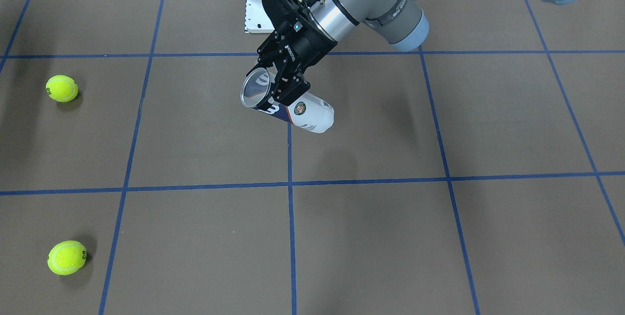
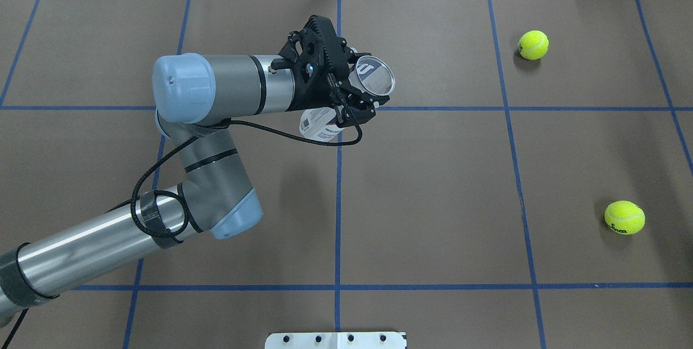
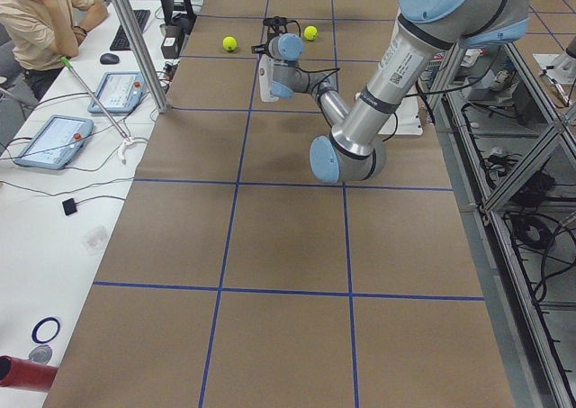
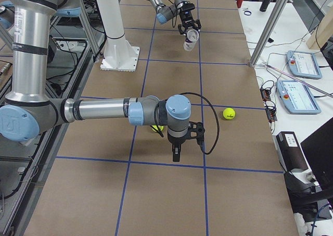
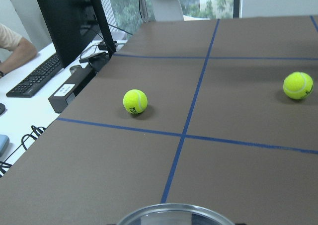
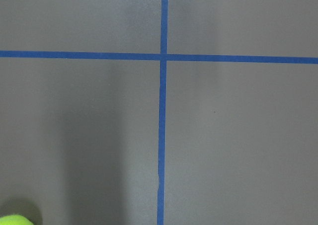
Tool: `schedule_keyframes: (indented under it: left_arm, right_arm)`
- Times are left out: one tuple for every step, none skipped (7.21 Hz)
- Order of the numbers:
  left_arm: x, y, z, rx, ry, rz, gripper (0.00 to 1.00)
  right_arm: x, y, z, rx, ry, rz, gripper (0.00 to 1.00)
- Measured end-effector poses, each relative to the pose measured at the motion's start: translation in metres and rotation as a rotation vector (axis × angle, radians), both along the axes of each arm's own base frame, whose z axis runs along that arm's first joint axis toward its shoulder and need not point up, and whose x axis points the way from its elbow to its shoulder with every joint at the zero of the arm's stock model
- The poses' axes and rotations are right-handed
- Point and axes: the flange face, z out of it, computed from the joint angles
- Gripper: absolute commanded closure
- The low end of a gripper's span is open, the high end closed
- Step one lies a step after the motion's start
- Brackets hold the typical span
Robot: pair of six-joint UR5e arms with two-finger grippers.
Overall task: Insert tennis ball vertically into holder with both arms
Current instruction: 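Lift the can with the left gripper and turn it upright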
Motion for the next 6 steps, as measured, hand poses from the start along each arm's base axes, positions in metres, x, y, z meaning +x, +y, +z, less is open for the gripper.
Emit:
schedule_keyframes:
  left_arm:
    - [0.002,-0.006,0.014,-0.001,0.084,-0.028,0.25]
    - [0.003,-0.011,0.028,-0.001,0.172,-0.06,0.25]
    - [0.005,-0.018,0.042,-0.004,0.266,-0.096,0.25]
    - [0.01,-0.025,0.053,-0.007,0.355,-0.13,0.33]
    - [0.016,-0.026,0.063,-0.016,0.436,-0.158,0.33]
    - [0.024,-0.019,0.073,-0.03,0.503,-0.178,0.32]
  right_arm:
    - [0.0,0.0,-0.001,0.002,0.0,0.001,0.0]
    - [0.0,0.0,-0.002,0.003,-0.001,0.002,0.0]
    - [0.0,0.0,-0.003,0.004,-0.002,0.003,0.0]
    - [0.0,0.0,-0.004,0.006,-0.002,0.003,0.0]
    - [0.0,0.0,-0.005,0.008,-0.003,0.004,0.0]
    - [0.0,-0.001,-0.007,0.011,-0.003,0.004,0.0]
